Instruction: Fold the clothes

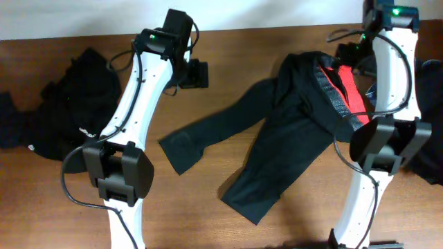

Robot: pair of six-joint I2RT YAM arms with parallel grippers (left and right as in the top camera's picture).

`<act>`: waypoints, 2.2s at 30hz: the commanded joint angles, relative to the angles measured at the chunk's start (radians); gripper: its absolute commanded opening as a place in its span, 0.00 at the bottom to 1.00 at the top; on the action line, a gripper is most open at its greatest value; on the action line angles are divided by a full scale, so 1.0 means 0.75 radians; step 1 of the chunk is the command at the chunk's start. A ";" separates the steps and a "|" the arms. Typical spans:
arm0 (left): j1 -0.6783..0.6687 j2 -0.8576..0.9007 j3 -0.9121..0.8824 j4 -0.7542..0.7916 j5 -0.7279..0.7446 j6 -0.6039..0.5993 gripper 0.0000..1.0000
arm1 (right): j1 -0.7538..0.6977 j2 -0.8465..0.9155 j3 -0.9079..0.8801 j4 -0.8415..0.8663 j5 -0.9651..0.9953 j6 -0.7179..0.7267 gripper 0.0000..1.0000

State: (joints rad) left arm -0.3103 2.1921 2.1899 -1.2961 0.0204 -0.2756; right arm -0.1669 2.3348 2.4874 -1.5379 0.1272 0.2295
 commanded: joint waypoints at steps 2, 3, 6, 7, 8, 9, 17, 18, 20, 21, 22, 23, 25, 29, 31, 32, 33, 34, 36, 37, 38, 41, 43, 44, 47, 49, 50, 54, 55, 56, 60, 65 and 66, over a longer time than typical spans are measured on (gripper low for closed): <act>-0.004 0.010 -0.068 -0.077 -0.057 0.146 0.95 | 0.094 -0.048 0.078 -0.013 -0.088 -0.102 0.99; -0.004 0.010 -0.100 -0.093 -0.058 0.173 0.94 | 0.114 -0.048 0.079 -0.011 -0.089 -0.102 0.99; -0.002 0.010 -0.213 -0.093 -0.069 0.186 0.89 | 0.154 -0.048 0.078 -0.005 -0.090 -0.102 0.99; -0.001 0.010 -0.263 -0.081 -0.074 0.186 0.89 | 0.169 -0.048 0.078 0.001 -0.090 -0.102 0.99; 0.000 0.010 -0.309 -0.066 -0.083 0.185 0.89 | 0.179 -0.048 0.079 0.003 -0.090 -0.102 0.99; 0.002 0.010 -0.366 -0.043 -0.087 0.185 0.85 | 0.188 -0.048 0.079 0.007 -0.090 -0.102 0.99; 0.009 0.010 -0.647 0.120 -0.087 0.211 0.79 | 0.195 -0.048 0.078 0.011 -0.090 -0.102 0.99; 0.009 0.010 -0.668 0.137 -0.087 0.213 0.78 | 0.195 -0.048 0.078 0.012 -0.090 -0.102 0.99; 0.009 0.010 -0.692 0.162 -0.087 0.222 0.77 | 0.195 -0.048 0.078 0.014 -0.090 -0.101 0.99; 0.009 0.010 -0.704 0.180 -0.087 0.237 0.77 | 0.195 -0.048 0.078 0.016 -0.090 -0.101 0.99; 0.008 0.010 -0.714 0.191 -0.087 0.242 0.77 | 0.196 -0.048 0.078 0.018 -0.091 -0.101 0.99; 0.009 0.010 -0.722 0.202 -0.087 0.252 0.76 | 0.196 -0.048 0.078 0.021 -0.091 -0.101 0.99; 0.009 0.010 -0.747 0.234 -0.089 0.271 0.75 | 0.196 -0.048 0.078 0.025 -0.091 -0.101 0.99; 0.009 0.010 -0.819 0.332 -0.093 0.271 0.75 | 0.196 -0.048 0.078 0.026 -0.091 -0.101 0.99; 0.009 0.010 -0.852 0.380 -0.094 0.271 0.74 | 0.196 -0.048 0.078 0.027 -0.091 -0.101 0.99; 0.011 0.010 -0.869 0.409 -0.093 0.271 0.71 | 0.196 -0.048 0.078 0.028 -0.091 -0.101 0.99; 0.014 0.010 -0.881 0.430 -0.093 0.271 0.66 | 0.196 -0.048 0.078 0.031 -0.091 -0.101 0.99; 0.016 0.010 -0.895 0.455 -0.093 0.271 0.60 | 0.196 -0.048 0.078 0.032 -0.091 -0.101 0.99; 0.019 0.010 -0.912 0.491 -0.094 0.270 0.46 | 0.196 -0.048 0.078 0.035 -0.091 -0.101 0.99; 0.022 0.010 -0.916 0.502 -0.094 0.270 0.41 | 0.196 -0.048 0.078 0.036 -0.091 -0.101 0.99; 0.025 0.010 -0.918 0.510 -0.095 0.270 0.36 | 0.196 -0.048 0.078 0.036 -0.091 -0.101 0.99; 0.026 0.010 -0.919 0.531 -0.132 0.270 0.27 | 0.196 -0.048 0.078 0.037 -0.091 -0.101 0.99; 0.026 0.010 -0.919 0.566 -0.190 0.270 0.24 | 0.196 -0.048 0.078 0.039 -0.091 -0.101 0.98; 0.028 0.010 -0.919 0.586 -0.213 0.270 0.22 | 0.196 -0.048 0.078 0.040 -0.091 -0.101 0.99; 0.045 0.010 -0.919 0.686 -0.259 0.269 0.20 | 0.196 -0.048 0.078 0.042 -0.091 -0.101 0.99; 0.085 0.010 -0.919 0.806 -0.252 0.268 0.15 | 0.196 -0.048 0.078 0.042 -0.091 -0.101 0.99; 0.100 0.010 -0.918 0.845 -0.244 0.268 0.13 | 0.196 -0.048 0.078 0.042 -0.091 -0.101 0.99; 0.168 0.010 -0.918 1.030 -0.222 0.269 0.08 | 0.196 -0.048 0.077 0.047 -0.091 -0.101 0.99; 0.180 0.010 -0.918 1.067 -0.221 0.269 0.07 | 0.196 -0.048 0.077 0.047 -0.092 -0.101 0.99; 0.191 0.010 -0.918 1.105 -0.221 0.269 0.07 | 0.198 -0.048 0.077 0.047 -0.095 -0.101 0.99; 0.221 0.019 -0.918 1.300 -0.218 0.270 0.03 | 0.216 -0.048 0.077 0.047 -0.101 -0.101 0.99; 0.220 0.091 -0.915 1.540 -0.217 0.271 0.01 | 0.245 -0.048 0.076 0.047 -0.100 -0.101 0.99; 0.220 0.110 -0.911 1.567 -0.217 0.271 0.01 | 0.250 -0.048 0.076 0.047 -0.100 -0.101 0.99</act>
State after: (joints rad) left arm -0.1471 2.2124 1.5032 -0.1711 -0.1322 -0.0715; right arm -0.0036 2.3287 2.5301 -1.5063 0.0608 0.1543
